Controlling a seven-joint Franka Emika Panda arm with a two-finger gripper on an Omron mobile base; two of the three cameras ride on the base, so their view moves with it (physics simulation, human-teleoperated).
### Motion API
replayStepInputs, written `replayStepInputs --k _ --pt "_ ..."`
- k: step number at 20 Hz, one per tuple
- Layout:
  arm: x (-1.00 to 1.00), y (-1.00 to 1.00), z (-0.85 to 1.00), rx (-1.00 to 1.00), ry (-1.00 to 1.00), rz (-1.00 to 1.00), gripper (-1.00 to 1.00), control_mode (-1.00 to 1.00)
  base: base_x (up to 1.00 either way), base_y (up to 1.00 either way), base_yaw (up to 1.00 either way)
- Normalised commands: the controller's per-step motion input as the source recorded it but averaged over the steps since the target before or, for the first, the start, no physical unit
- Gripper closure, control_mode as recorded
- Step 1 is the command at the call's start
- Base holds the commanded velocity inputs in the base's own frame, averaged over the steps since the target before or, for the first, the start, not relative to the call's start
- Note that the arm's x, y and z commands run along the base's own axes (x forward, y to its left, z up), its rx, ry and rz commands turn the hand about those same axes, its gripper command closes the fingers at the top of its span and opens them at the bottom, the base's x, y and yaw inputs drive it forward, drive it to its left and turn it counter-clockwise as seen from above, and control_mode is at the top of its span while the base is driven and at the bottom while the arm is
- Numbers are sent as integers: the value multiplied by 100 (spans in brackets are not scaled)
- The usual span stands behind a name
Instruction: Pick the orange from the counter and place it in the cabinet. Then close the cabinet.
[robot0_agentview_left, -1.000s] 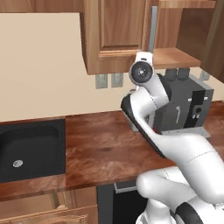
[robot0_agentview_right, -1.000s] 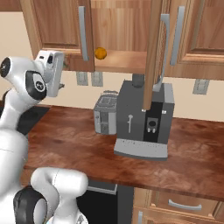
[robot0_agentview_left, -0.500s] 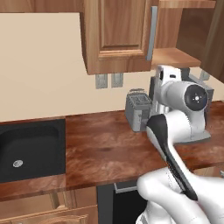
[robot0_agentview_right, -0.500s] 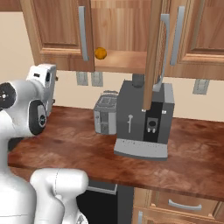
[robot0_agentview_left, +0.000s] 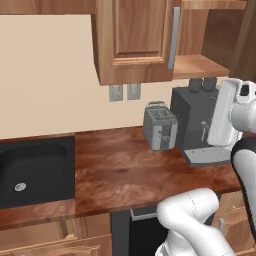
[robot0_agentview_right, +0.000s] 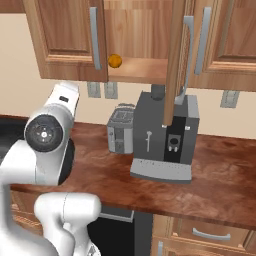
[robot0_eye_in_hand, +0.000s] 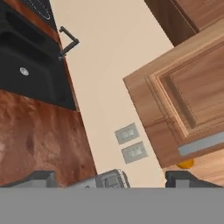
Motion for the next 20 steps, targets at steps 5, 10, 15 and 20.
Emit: replayStepInputs --k 5,10,15,20 --pt "-76 -31 25 14 -9 21 -100 -100 0 0 0" --pt "-85 -26 14 0 -15 15 -100 -100 0 0 0" --pt "-63 -48 0 0 -8 12 -100 -100 0 0 0" --pt "-21 -59 0 0 -3 8 -100 -100 0 0 0"
